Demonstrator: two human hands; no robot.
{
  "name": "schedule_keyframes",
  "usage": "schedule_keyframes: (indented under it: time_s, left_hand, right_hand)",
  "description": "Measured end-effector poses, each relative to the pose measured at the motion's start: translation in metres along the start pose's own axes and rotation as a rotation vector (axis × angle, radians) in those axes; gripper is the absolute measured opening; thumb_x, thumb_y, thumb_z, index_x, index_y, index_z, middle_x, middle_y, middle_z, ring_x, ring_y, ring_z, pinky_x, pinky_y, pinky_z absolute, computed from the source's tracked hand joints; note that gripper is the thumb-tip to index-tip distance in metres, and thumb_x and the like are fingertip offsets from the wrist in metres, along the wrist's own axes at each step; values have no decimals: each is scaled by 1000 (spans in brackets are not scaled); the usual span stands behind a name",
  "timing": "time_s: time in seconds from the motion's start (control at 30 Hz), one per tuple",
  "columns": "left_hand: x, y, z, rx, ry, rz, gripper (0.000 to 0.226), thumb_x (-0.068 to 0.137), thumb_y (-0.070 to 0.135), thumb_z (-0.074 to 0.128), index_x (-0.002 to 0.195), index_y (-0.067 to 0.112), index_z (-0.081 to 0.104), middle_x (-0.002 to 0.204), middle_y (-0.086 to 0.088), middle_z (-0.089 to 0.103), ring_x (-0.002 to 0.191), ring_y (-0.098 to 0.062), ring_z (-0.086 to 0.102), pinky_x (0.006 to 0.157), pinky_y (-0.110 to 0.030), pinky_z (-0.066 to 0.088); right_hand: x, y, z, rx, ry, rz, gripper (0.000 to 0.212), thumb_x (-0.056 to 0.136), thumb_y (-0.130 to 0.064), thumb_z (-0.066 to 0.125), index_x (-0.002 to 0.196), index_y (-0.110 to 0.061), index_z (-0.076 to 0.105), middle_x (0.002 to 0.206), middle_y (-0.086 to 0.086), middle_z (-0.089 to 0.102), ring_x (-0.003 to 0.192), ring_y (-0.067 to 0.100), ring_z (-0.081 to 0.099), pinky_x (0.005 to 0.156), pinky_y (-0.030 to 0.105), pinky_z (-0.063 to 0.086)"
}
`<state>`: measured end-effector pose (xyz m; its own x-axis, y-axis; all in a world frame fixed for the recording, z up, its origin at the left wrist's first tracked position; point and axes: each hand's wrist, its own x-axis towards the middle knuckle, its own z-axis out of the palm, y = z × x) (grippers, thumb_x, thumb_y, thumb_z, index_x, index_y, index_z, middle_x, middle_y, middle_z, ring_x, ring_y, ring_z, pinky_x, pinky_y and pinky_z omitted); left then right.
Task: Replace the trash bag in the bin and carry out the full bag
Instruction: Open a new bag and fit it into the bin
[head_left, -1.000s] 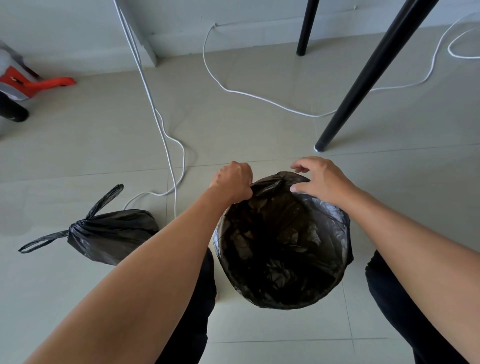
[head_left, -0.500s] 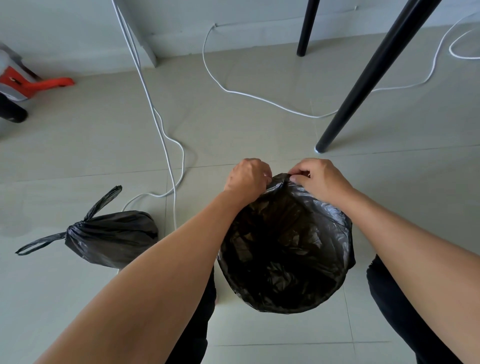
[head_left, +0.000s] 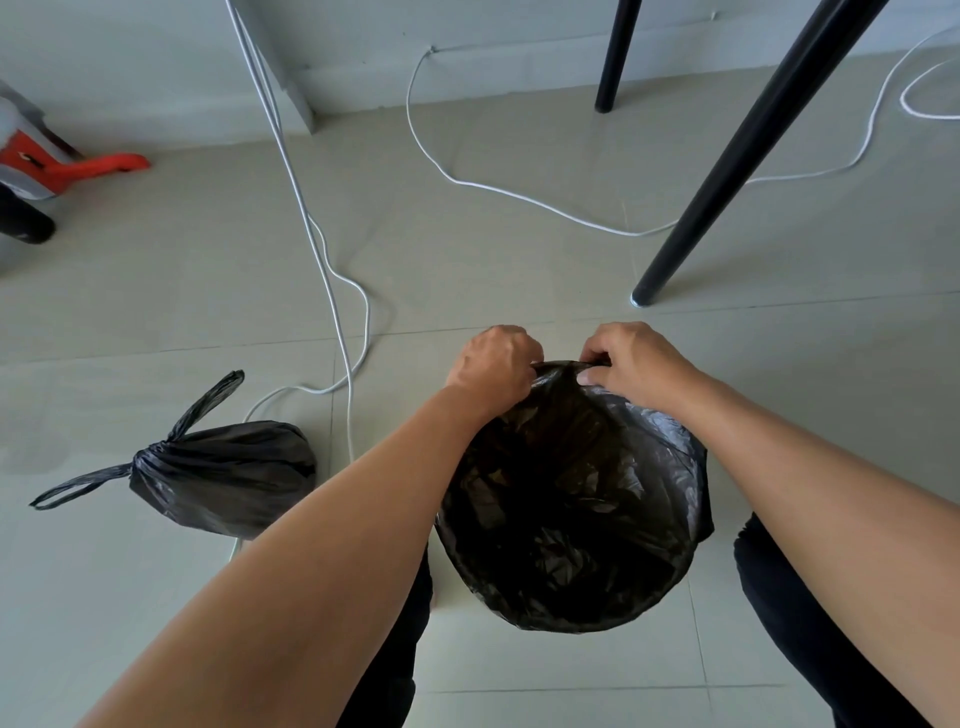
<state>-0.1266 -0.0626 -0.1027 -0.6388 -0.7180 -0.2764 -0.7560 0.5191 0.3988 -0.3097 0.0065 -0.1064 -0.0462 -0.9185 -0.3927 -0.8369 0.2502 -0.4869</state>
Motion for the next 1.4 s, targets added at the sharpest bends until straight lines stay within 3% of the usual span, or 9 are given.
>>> schedule_keyframes:
  time_s: [0.2, 0.33, 0.57, 0.67, 0.8, 1.07, 1.23, 1.4]
  left_hand:
    - [-3, 0, -4, -2, -30, -104, 18, 82, 10, 63, 95, 15, 75, 95, -10, 70, 89, -30, 65, 70, -31, 50]
    - [-5, 2, -11, 0, -48, -160, 21, 80, 5, 61, 94, 13, 74, 92, -11, 69, 85, -29, 65, 64, -30, 48]
    - [-9, -8, -23, 16, -134, -224, 23, 76, 2, 60, 96, 8, 69, 95, -12, 64, 77, -27, 61, 60, -30, 46]
    - [-8, -8, -24, 5, -155, -219, 22, 76, 13, 67, 98, 14, 69, 98, -6, 65, 82, -25, 62, 64, -29, 44]
    - [0, -4, -18, -70, -49, -119, 28, 79, 31, 74, 104, 21, 68, 102, 3, 63, 92, -19, 60, 72, -28, 42]
    - [9, 12, -4, -157, 21, -92, 10, 87, 21, 66, 94, 21, 74, 98, 2, 66, 92, -22, 62, 73, -29, 45]
    - [10, 10, -3, -186, 37, -131, 14, 87, 18, 63, 91, 23, 75, 95, -1, 71, 87, -22, 64, 69, -27, 45]
    - [7, 9, -1, -132, 46, -48, 16, 88, 17, 60, 94, 24, 73, 95, -1, 69, 86, -24, 63, 68, -29, 44]
  right_hand:
    - [2, -2, 1, -2, 20, 4, 11, 85, -26, 71, 91, -17, 73, 88, 2, 66, 80, 20, 62, 73, 34, 52]
    - [4, -5, 5, 1, 29, -17, 11, 86, -27, 70, 93, -18, 72, 91, 0, 66, 83, 20, 61, 71, 30, 47]
    - [-12, 9, -7, 186, 102, 17, 52, 75, -29, 81, 122, -22, 62, 112, -5, 64, 104, 12, 58, 87, 28, 47]
    - [-15, 12, -10, 199, 161, 2, 49, 73, -25, 83, 117, -18, 63, 110, -4, 64, 103, 12, 58, 84, 25, 44]
    - [-16, 10, -9, 211, 201, -13, 39, 73, -23, 83, 108, -16, 66, 100, -3, 64, 93, 13, 58, 76, 24, 44]
    - [-9, 7, -3, 297, 182, 1, 10, 82, -17, 75, 89, -22, 69, 76, -8, 64, 72, 11, 62, 62, 17, 44]
    - [-4, 7, -8, 280, 159, -6, 14, 86, -15, 68, 85, -28, 63, 72, -7, 65, 65, 7, 59, 56, 17, 43]
    - [2, 5, -8, 163, 102, -12, 13, 89, -15, 63, 87, -27, 69, 82, -10, 65, 74, 4, 60, 60, 17, 42]
